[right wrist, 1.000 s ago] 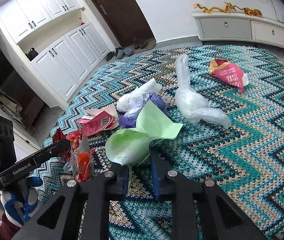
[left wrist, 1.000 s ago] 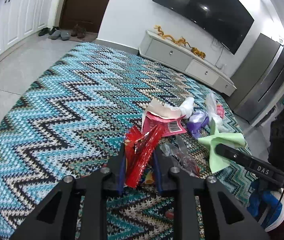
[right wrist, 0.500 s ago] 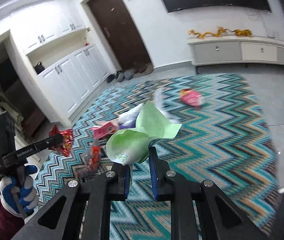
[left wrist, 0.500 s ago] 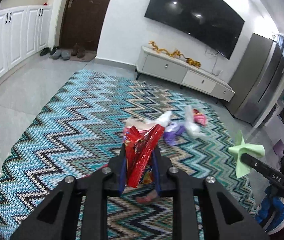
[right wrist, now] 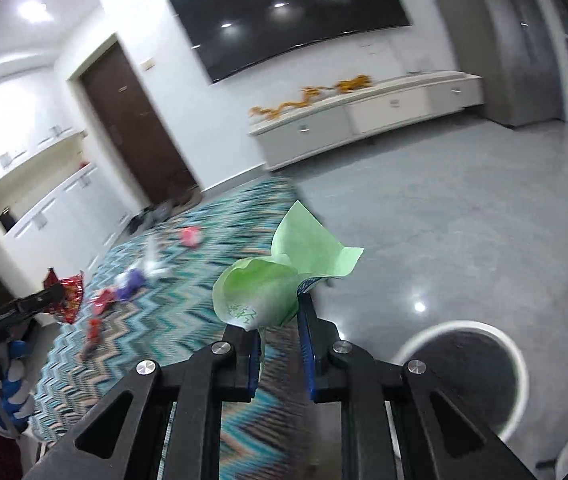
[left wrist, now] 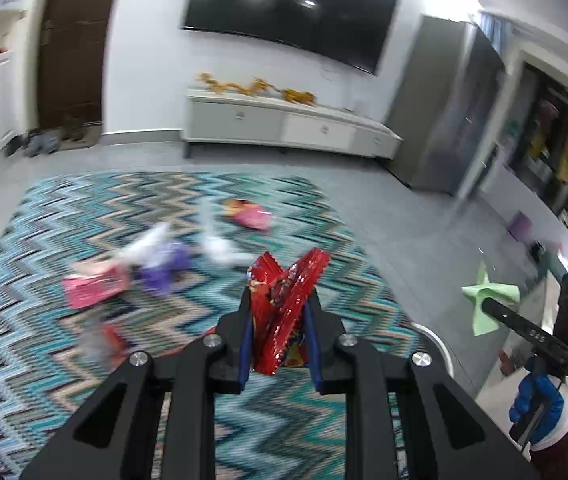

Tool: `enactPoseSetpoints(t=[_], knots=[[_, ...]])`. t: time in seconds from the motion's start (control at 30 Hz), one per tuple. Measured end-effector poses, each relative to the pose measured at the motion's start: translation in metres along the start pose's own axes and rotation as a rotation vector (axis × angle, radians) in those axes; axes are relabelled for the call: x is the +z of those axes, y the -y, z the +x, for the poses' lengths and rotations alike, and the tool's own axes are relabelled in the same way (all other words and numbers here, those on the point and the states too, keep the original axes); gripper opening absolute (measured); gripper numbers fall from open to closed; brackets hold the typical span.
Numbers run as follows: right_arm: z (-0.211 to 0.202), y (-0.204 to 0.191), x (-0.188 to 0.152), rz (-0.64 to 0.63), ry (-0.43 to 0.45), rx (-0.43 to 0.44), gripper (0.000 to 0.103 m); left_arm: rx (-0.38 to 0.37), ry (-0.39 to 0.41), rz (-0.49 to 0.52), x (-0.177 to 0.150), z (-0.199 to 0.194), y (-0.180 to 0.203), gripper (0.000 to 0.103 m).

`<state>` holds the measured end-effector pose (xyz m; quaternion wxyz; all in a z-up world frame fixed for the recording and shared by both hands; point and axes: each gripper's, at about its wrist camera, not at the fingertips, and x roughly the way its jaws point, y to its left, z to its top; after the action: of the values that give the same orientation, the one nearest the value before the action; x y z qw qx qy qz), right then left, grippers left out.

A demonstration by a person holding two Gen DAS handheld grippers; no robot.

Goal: Collect trash
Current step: 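Carry the red wrapper and green bag to the bin while both tools open to drop them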

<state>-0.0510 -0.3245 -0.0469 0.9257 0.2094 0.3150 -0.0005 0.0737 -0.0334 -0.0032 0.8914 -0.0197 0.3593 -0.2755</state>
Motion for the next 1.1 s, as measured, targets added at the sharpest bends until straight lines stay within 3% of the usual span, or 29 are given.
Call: enactPoseSetpoints(t=[0.33, 0.57, 0.73, 0.77, 0.83, 0.87, 0.9, 1.1], knots=[[0.007, 0.093, -0.035, 0.098, -0.093, -0.181, 0.016, -0.18, -0.178, 0.184, -0.002, 0.098, 0.145, 0.021], [0.035, 0.141, -0.058, 0.153, -0.196, -0.235, 0.016, -0.265, -0.313, 0.209, -0.02, 0.164, 0.214, 0.023], [0.048, 0.166, -0.068, 0.175, -0.237, -0.274, 0.019, -0.307, -0.356, 0.217, -0.029, 0.196, 0.253, 0.024], [0.05, 0.171, -0.07, 0.179, -0.245, -0.284, 0.02, -0.322, -0.366, 0.215, -0.032, 0.202, 0.259, 0.028], [0.053, 0.177, -0.072, 0.186, -0.257, -0.298, 0.031, -0.336, -0.382, 0.213, -0.035, 0.211, 0.268, 0.047], [0.053, 0.18, -0.074, 0.186, -0.262, -0.306, 0.035, -0.338, -0.388, 0.211, -0.037, 0.215, 0.272, 0.064], [0.054, 0.182, -0.076, 0.186, -0.266, -0.314, 0.041, -0.341, -0.391, 0.209, -0.038, 0.218, 0.277, 0.071], [0.045, 0.188, -0.085, 0.213, -0.265, -0.331, 0.041, -0.347, -0.393, 0.216, -0.048, 0.219, 0.286, 0.071]])
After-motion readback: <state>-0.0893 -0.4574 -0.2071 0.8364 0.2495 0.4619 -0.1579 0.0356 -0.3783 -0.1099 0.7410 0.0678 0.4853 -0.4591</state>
